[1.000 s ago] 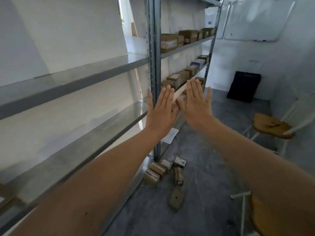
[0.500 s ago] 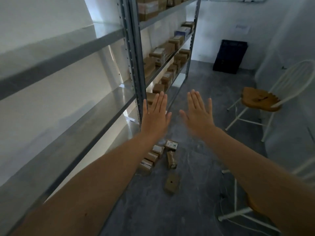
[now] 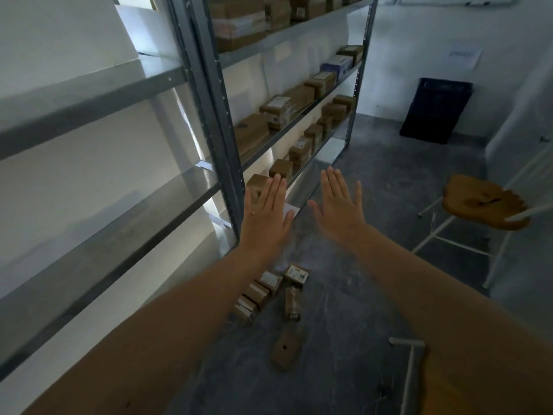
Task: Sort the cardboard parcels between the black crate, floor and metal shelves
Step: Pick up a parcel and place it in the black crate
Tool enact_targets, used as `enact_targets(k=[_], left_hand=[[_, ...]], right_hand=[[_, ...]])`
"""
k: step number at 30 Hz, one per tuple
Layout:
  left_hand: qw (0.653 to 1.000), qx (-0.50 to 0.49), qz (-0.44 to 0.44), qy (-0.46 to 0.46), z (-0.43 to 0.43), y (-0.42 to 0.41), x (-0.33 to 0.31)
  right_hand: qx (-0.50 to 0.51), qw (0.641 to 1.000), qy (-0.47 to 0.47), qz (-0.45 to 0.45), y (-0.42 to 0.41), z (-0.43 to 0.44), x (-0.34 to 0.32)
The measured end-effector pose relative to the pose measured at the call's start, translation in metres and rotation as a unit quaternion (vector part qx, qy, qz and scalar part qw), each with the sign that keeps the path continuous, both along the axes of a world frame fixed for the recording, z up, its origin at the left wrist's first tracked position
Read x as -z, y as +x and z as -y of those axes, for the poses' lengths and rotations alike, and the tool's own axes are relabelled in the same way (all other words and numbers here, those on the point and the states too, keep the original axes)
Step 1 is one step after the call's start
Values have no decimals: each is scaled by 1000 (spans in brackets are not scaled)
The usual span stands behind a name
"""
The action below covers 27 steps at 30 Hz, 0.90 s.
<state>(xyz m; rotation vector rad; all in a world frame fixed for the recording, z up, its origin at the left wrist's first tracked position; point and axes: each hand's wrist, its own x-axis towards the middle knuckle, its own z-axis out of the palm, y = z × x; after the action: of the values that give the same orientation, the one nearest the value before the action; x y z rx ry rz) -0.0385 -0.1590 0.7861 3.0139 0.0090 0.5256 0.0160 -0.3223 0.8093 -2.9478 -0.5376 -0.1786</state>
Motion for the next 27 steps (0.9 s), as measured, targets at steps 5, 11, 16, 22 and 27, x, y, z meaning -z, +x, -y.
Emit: enact_targets(k=[5,11,16,22,27], left_hand=[[999,-31,-3,41,21,15,7],[997,-42,-21,69,32,36,11],[998,-38,-25,52,31,61,25],[998,-34,-41,20,16,106,43],[995,-55,-75,-46,-25,153,62]], right_hand=[[-28,999,11,-17,26,17,11],[-45,998,34,-25,44,25,25],[-26,997,45,-55,69,31,33],[-15,997,20,-66,121,15,48],[-15,993,-11,-118,166,-26,60]])
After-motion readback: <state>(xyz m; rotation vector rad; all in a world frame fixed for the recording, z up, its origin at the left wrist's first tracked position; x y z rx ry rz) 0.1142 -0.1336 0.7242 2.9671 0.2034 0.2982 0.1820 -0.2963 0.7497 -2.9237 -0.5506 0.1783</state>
